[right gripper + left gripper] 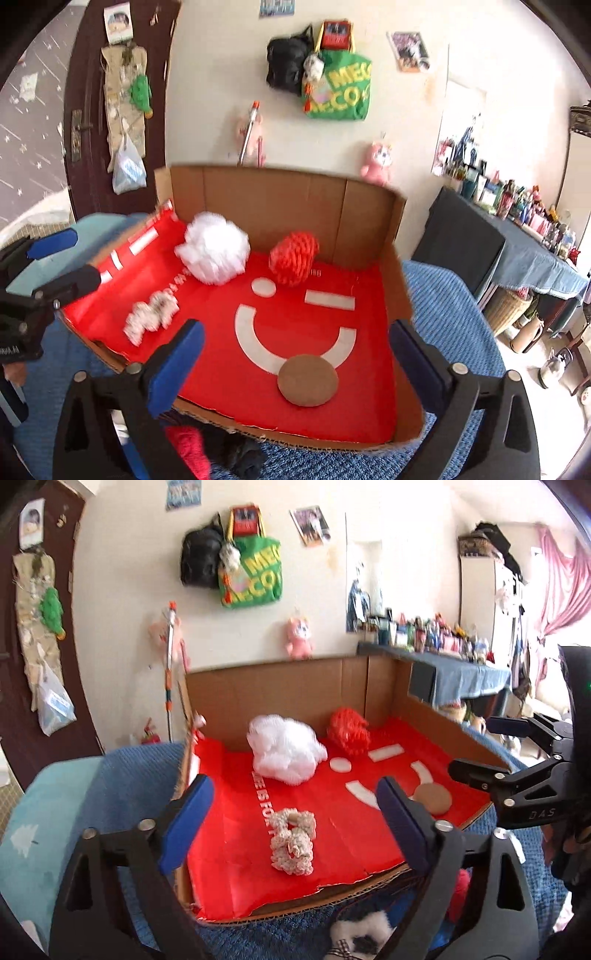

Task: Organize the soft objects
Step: 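Open both tools to release the sponge and scrunchie in the box, then lift both tools out of the box and back over the blanket items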

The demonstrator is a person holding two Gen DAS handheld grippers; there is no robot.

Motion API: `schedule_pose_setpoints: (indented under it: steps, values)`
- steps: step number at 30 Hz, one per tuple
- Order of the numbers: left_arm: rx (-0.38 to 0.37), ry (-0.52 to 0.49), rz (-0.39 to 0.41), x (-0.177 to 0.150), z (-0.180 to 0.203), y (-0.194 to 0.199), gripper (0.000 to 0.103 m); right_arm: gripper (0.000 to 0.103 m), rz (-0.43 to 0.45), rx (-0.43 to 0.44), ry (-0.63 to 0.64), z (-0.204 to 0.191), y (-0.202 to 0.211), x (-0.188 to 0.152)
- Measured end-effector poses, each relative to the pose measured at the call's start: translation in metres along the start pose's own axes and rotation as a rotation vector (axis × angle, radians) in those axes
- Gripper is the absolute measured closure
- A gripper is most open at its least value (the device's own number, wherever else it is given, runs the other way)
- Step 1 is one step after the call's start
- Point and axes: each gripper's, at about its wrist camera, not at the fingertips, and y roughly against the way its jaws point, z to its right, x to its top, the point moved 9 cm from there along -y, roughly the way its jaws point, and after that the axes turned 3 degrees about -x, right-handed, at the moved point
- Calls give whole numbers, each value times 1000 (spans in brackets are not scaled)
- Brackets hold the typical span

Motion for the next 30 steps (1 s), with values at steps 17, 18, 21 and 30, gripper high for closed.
schedule_pose_setpoints:
  steps: [17,18,21,30]
  values:
    - [38,3,189,15,31,93,5,0,265,-47,-63,6,106,4]
    - [39,3,195,13,34,97,5,0,269,-48,-68,6,110,1]
    - [38,10,210,7,42,107,5,0,286,-51,-91,9,120,-11]
    - [37,-3,250,-20,66,131,4,0,365,-104,-97,6,151,-45]
